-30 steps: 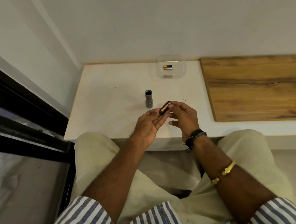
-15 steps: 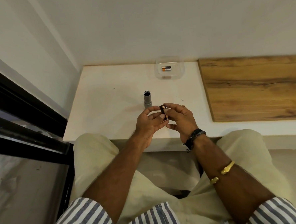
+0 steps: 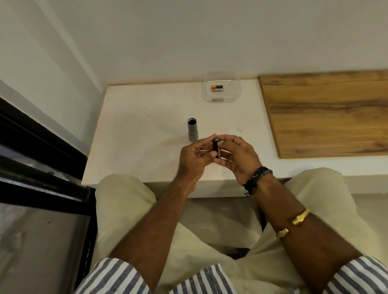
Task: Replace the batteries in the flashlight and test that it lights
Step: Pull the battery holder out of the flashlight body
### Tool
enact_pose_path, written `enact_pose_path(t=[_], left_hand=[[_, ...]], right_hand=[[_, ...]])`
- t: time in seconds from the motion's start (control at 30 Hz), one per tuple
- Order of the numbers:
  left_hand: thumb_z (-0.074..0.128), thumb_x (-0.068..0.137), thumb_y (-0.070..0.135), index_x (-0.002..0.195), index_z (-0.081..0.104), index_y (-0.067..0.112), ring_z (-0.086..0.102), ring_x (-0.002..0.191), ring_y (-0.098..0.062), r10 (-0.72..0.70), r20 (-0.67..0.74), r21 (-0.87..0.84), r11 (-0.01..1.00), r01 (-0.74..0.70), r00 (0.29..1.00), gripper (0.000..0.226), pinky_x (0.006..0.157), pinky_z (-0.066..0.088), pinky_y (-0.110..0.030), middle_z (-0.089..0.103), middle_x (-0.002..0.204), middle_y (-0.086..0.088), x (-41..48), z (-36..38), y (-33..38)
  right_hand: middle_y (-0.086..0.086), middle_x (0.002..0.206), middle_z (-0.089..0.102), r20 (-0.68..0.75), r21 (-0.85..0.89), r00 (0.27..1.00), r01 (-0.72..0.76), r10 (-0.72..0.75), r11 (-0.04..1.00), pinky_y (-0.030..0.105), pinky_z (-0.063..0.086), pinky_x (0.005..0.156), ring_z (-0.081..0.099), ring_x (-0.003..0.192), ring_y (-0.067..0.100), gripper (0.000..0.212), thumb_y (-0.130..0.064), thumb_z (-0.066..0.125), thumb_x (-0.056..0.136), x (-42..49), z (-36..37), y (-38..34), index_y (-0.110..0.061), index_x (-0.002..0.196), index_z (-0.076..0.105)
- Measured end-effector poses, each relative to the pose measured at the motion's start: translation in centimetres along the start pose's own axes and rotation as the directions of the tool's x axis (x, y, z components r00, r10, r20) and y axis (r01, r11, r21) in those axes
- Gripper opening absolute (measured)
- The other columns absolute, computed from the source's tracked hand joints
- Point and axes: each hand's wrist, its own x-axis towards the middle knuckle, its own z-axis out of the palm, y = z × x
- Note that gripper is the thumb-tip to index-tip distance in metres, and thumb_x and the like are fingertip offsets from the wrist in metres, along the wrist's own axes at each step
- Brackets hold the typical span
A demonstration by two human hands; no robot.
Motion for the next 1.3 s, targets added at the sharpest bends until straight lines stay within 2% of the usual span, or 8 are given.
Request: enact_pose_path(t=[0.27, 0.47, 0.63, 0.8, 0.93, 1.03, 1.17, 1.3], left_hand=[[0.067, 0.085, -0.011, 0.127, 0.067, 0.011, 0.073, 0.104, -0.022, 0.072, 0.006, 0.132, 0.989, -0.072, 0.997, 0.047, 0.096, 0.057, -0.043, 0.075, 0.114, -0.009, 0.0, 0.1, -0.1], [0.069, 0.085, -0.007, 0.121, 0.071, 0.013, 0.074, 0.1, -0.015, 0.142, 0.029, 0.262, 0.954, -0.144, 0.989, 0.042, 0.1, 0.055, -0.042, 0.077, 0.109, -0.003, -0.2, 0.4, 0.0], [0.071, 0.086, -0.002, 0.117, 0.073, 0.01, 0.074, 0.098, -0.015, 0.103, -0.02, 0.273, 0.957, -0.094, 0.994, 0.034, 0.099, 0.055, -0.044, 0.078, 0.105, -0.004, -0.2, 0.5, -0.3], [0.071, 0.089, 0.005, 0.119, 0.071, 0.01, 0.073, 0.104, -0.022, 0.022, -0.071, 0.197, 0.98, -0.008, 0.997, 0.031, 0.097, 0.056, -0.047, 0.076, 0.111, -0.006, 0.1, 0.5, -0.4], [0.073, 0.089, 0.008, 0.119, 0.071, 0.01, 0.075, 0.099, -0.022, -0.021, -0.116, 0.094, 0.995, 0.032, 0.993, 0.031, 0.09, 0.06, -0.045, 0.077, 0.108, -0.006, 0.3, 0.5, -0.5], [0.073, 0.088, 0.004, 0.118, 0.071, 0.006, 0.076, 0.096, -0.023, -0.045, -0.102, 0.009, 0.999, 0.046, 0.994, 0.03, 0.085, 0.062, -0.039, 0.077, 0.106, -0.007, 0.5, 0.4, -0.6], [0.071, 0.09, 0.004, 0.115, 0.072, 0.008, 0.075, 0.099, -0.026, -0.111, -0.097, -0.126, 0.987, 0.098, 0.989, 0.025, 0.084, 0.062, -0.036, 0.077, 0.106, -0.009, 0.5, 0.6, -0.6], [0.07, 0.089, -0.001, 0.116, 0.069, 0.004, 0.074, 0.101, -0.029, -0.229, -0.048, -0.346, 0.917, 0.199, 0.972, 0.027, 0.086, 0.061, -0.036, 0.077, 0.105, -0.013, 0.9, 0.4, -0.5]], right_hand=[[0.01, 0.097, 0.074, 0.007, 0.087, 0.997, -0.081, 0.081, 0.993, 0.038, 0.063, 0.073, 0.072, 0.092, 0.026, 0.019, 0.002, 0.057, 0.091, 0.0, -0.2, -0.3, -0.012, 0.096, 0.068], [0.009, 0.085, 0.071, -0.024, 0.125, 0.99, -0.133, 0.137, 0.983, 0.038, 0.061, 0.07, 0.068, 0.089, 0.026, 0.024, 0.006, 0.051, 0.081, 0.3, -0.3, -0.2, -0.015, 0.083, 0.064], [0.007, 0.082, 0.069, -0.034, 0.153, 0.986, -0.159, 0.166, 0.975, 0.038, 0.06, 0.072, 0.065, 0.089, 0.026, 0.027, 0.006, 0.047, 0.079, 0.4, -0.2, -0.1, -0.015, 0.079, 0.064], [0.009, 0.099, 0.076, -0.055, 0.151, 0.992, -0.108, 0.118, 0.983, 0.041, 0.063, 0.079, 0.073, 0.097, 0.028, 0.017, -0.003, 0.059, 0.09, 0.3, -0.2, 0.0, -0.009, 0.099, 0.072], [0.01, 0.107, 0.077, -0.173, -0.095, 0.981, 0.066, -0.082, 0.993, 0.037, 0.064, 0.072, 0.076, 0.097, 0.027, 0.014, -0.012, 0.07, 0.093, 0.5, 0.1, 0.3, -0.013, 0.105, 0.078], [0.013, 0.108, 0.076, -0.196, -0.25, 0.963, 0.134, -0.186, 0.959, 0.042, 0.065, 0.078, 0.075, 0.099, 0.027, 0.017, -0.01, 0.074, 0.091, 0.6, 0.2, 0.6, -0.012, 0.107, 0.078], [0.009, 0.098, 0.079, -0.215, -0.218, 0.952, 0.169, -0.216, 0.961, 0.037, 0.064, 0.076, 0.077, 0.09, 0.021, 0.017, -0.009, 0.075, 0.091, 0.6, -0.3, 0.2, -0.013, 0.107, 0.077], [0.01, 0.083, 0.077, -0.286, -0.167, 0.929, 0.194, -0.236, 0.967, 0.035, 0.065, 0.07, 0.075, 0.077, 0.021, 0.014, -0.007, 0.073, 0.092, 1.9, -2.4, -1.1, -0.009, 0.106, 0.075]])
